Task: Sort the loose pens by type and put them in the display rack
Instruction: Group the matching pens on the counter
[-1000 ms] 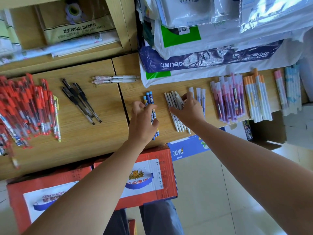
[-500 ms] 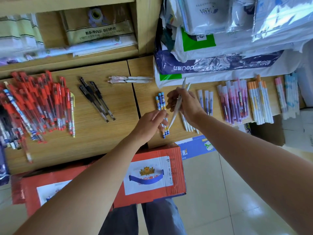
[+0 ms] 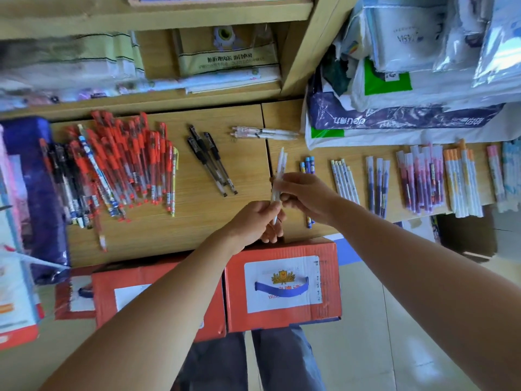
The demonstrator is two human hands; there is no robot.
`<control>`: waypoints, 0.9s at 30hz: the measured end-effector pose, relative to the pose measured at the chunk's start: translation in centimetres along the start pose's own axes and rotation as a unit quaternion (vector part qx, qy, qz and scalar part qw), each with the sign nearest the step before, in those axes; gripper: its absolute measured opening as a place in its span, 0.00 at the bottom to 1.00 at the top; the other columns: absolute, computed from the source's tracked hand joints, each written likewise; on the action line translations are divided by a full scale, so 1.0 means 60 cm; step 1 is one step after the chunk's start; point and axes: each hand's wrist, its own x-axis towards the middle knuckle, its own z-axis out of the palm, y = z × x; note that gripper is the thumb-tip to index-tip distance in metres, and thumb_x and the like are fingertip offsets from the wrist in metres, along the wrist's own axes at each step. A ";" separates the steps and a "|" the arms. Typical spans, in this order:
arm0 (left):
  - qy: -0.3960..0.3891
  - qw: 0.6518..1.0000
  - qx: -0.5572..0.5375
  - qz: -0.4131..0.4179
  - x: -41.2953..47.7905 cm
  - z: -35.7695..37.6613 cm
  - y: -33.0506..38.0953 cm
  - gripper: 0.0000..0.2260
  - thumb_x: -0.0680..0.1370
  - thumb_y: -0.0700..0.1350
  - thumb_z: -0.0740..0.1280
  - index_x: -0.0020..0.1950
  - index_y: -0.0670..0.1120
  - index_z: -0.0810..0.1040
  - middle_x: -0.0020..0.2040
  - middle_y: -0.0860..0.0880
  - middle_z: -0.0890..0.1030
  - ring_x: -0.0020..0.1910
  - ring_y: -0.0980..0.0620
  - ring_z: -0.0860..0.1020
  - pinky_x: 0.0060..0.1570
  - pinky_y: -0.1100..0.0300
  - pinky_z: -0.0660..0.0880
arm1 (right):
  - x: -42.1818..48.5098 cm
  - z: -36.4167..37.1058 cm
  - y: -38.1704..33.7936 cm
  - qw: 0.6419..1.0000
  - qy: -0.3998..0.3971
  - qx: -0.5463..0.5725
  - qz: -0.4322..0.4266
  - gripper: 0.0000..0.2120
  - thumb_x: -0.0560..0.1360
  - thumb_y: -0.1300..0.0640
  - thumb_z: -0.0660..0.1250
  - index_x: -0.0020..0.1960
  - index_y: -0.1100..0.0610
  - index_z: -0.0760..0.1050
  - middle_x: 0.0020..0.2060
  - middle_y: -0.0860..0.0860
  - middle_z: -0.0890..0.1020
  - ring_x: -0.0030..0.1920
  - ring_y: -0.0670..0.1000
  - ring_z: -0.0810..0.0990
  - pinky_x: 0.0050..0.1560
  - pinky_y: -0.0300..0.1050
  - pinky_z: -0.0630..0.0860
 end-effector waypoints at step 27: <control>0.293 0.754 0.573 0.127 0.011 -0.150 -0.119 0.28 0.76 0.40 0.66 0.75 0.40 0.63 0.75 0.39 0.62 0.76 0.39 0.56 0.75 0.48 0.55 | 0.082 0.059 0.037 0.915 0.135 -0.379 -0.031 0.07 0.72 0.52 0.73 0.46 0.56 0.82 0.42 0.52 0.84 0.44 0.52 0.82 0.48 0.48 0.80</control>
